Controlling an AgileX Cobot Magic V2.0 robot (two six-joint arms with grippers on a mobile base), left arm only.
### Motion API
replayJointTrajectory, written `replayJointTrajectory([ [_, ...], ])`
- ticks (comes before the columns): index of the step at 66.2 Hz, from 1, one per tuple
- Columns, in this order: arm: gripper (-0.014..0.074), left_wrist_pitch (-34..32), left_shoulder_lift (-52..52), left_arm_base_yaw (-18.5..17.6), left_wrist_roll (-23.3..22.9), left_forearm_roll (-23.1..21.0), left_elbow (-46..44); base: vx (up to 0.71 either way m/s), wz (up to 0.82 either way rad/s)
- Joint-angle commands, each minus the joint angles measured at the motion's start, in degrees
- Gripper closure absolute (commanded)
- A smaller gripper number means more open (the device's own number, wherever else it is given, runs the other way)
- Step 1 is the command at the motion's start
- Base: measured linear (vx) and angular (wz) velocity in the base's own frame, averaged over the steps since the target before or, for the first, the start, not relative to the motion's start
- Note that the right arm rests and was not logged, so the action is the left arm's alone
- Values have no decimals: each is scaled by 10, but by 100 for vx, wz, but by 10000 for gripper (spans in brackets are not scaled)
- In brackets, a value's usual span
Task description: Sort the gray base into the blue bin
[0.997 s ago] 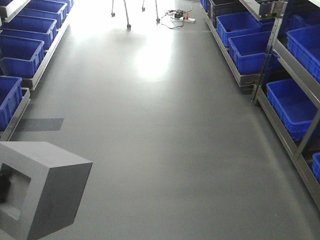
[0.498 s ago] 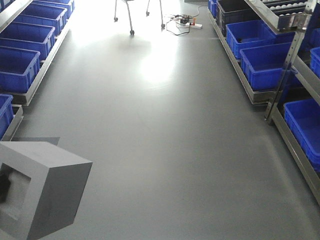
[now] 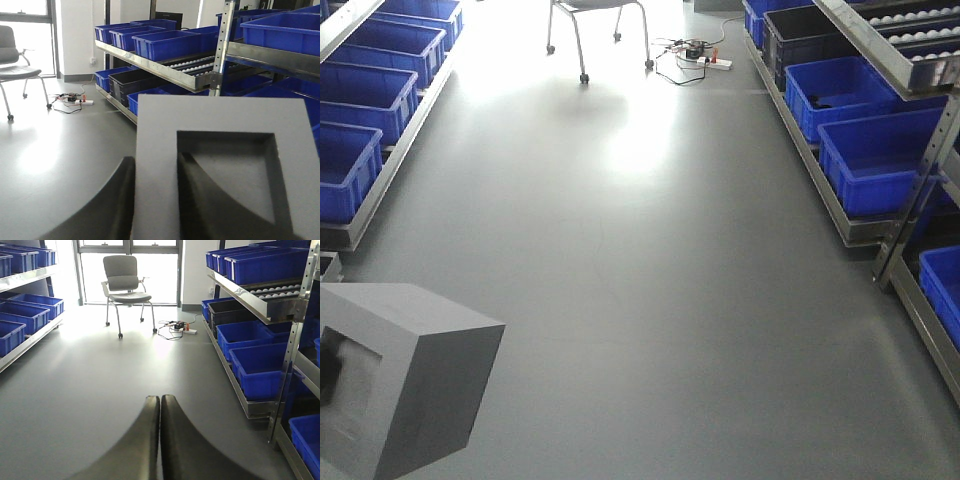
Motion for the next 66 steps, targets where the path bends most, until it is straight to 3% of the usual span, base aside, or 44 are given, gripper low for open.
replayJointTrajectory([
  [1, 602, -55, 3, 0, -4, -7, -17, 44, 1],
  [66, 602, -56, 3, 0, -4, -7, -17, 42, 4],
])
